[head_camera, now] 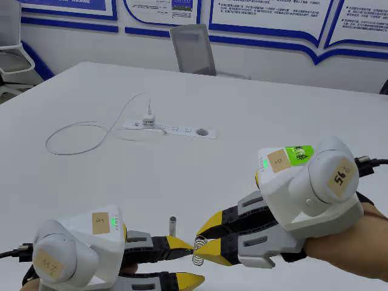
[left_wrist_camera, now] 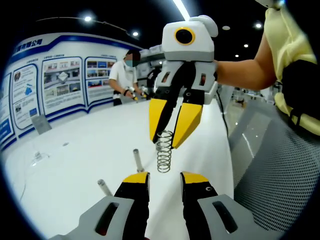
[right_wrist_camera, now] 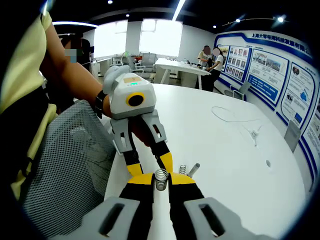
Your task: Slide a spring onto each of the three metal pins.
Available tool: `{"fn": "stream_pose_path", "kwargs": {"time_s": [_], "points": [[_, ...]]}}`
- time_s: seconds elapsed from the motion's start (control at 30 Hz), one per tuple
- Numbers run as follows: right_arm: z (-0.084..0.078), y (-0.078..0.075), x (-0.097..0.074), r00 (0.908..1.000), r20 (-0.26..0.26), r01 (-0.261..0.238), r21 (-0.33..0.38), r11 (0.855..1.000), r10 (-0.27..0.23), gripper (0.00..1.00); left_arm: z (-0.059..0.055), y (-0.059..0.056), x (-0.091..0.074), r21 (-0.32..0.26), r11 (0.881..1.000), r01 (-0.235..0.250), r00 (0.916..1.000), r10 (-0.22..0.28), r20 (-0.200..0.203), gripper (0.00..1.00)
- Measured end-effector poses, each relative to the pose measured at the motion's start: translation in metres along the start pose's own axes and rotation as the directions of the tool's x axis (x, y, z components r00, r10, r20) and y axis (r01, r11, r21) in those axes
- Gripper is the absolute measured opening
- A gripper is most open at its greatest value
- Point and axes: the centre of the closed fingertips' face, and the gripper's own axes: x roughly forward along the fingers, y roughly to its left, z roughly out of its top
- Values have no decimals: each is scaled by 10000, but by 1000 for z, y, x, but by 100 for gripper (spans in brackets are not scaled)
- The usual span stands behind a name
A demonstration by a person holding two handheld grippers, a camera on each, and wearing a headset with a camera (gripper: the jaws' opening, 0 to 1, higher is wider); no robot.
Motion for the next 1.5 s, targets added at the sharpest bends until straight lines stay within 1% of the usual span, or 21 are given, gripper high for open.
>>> {"fn": "stream_pose_path", "kwargs": {"time_s": [0.37,0.7,0.8,0.97,1.2,1.23,1.3,1.37,1.5], "points": [[-7,-13,-10,9991,-40,414,255,9988,-414,12,-8,10,-15,-254,9985,-478,9988,475,-150,33],[-12,-30,-25,9953,2,962,512,9940,-964,12,-13,21,-26,-567,9933,-1005,9949,995,-190,41],[-13,-38,-30,9930,50,1174,642,9910,-1180,12,-14,25,-29,-705,9902,-1205,9927,1195,-192,44],[-17,-49,-36,9880,28,1535,793,9850,-1542,12,-17,30,-35,-876,9854,-1458,9893,1448,-181,46],[-27,-69,-37,9765,-221,2157,1120,9700,-2146,12,-20,34,-41,-1064,9794,-1715,9852,1701,-218,49],[-29,-73,-37,9727,-219,2321,1202,9652,-2312,12,-20,35,-41,-1100,9783,-1756,9845,1743,-216,50],[-32,-76,-36,9718,-273,2358,1333,9626,-2343,12,-20,36,-42,-1132,9772,-1795,9838,1783,-209,50],[-36,-79,-33,9689,-315,2476,1376,9590,-2456,12,-21,36,-42,-1160,9764,-1823,9832,1809,-224,51],[-41,-83,-28,9678,-354,2516,1565,9551,-2492,12,-23,37,-43,-1223,9747,-1872,9823,1855,-253,52]]}}
